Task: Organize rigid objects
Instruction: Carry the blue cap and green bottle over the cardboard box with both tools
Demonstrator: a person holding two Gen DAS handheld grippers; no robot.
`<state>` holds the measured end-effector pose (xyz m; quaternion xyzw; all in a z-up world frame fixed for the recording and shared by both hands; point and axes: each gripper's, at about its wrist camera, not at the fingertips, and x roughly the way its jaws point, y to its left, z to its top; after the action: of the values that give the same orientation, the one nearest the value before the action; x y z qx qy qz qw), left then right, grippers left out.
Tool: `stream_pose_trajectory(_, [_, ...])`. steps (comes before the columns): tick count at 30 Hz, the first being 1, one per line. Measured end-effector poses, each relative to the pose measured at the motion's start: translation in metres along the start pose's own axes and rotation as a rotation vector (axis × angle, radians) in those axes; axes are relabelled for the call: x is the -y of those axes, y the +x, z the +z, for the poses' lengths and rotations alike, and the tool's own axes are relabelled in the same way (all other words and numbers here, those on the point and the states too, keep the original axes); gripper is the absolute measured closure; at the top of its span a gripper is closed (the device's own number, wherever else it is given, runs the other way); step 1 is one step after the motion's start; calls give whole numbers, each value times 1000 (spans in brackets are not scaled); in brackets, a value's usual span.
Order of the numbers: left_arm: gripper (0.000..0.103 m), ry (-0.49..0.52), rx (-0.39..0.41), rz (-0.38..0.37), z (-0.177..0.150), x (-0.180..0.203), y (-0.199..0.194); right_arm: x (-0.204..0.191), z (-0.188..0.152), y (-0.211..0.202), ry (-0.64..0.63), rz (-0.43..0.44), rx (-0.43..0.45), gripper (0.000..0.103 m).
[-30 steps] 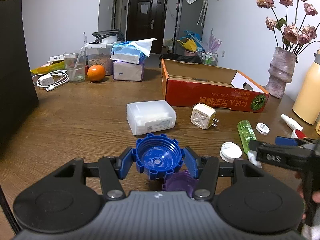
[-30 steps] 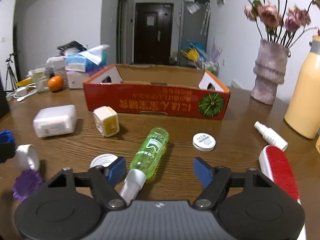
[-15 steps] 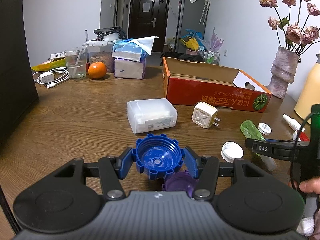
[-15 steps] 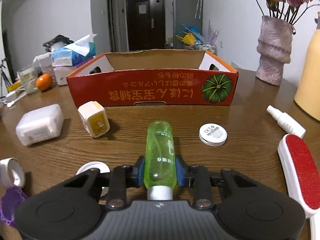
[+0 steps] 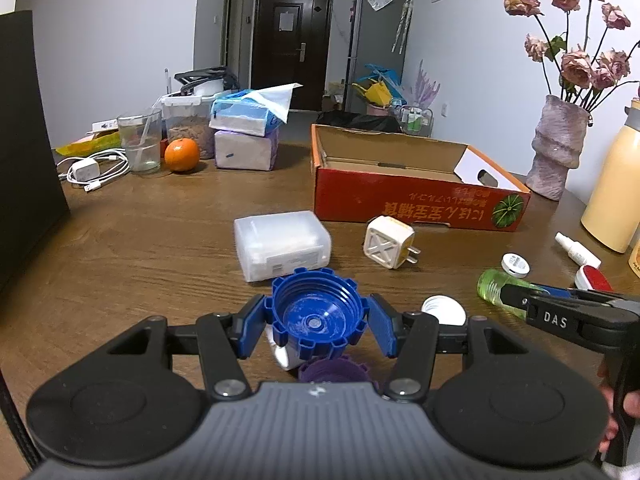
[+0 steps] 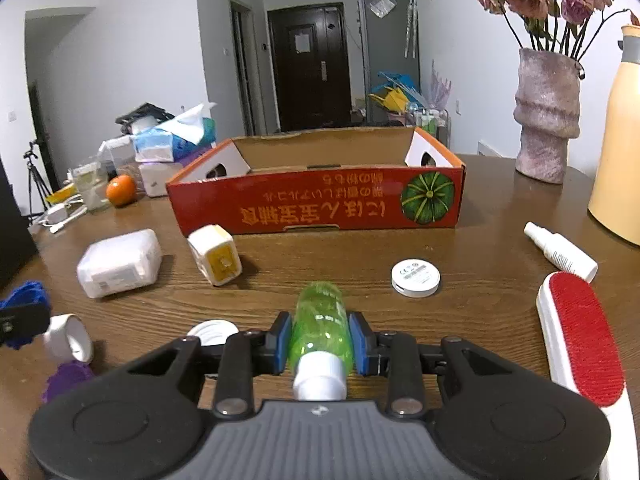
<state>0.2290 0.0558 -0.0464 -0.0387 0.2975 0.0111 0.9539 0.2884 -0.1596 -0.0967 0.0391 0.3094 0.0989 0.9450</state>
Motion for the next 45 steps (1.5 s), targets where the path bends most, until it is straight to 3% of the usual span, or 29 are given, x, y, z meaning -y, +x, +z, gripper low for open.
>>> stream_pose_trajectory(6, [47, 13, 5, -13, 1, 12, -1, 4, 0, -14, -16, 25, 12, 73])
stream_pose_trajectory(13, [47, 18, -1, -15, -2, 16, -1, 10, -15, -2, -40, 30, -93, 73])
stream_pose_trajectory(22, [47, 14, -5, -9, -1, 16, 0, 4, -7, 18, -75, -25, -137, 72])
stream_pose_trajectory(25, [47, 12, -6, -9, 0, 16, 3, 6, -6, 16, -50, -3, -138, 73])
stream_pose_trajectory(45, [47, 24, 42, -31, 38, 48, 11, 22, 33, -19, -23, 9, -5, 73])
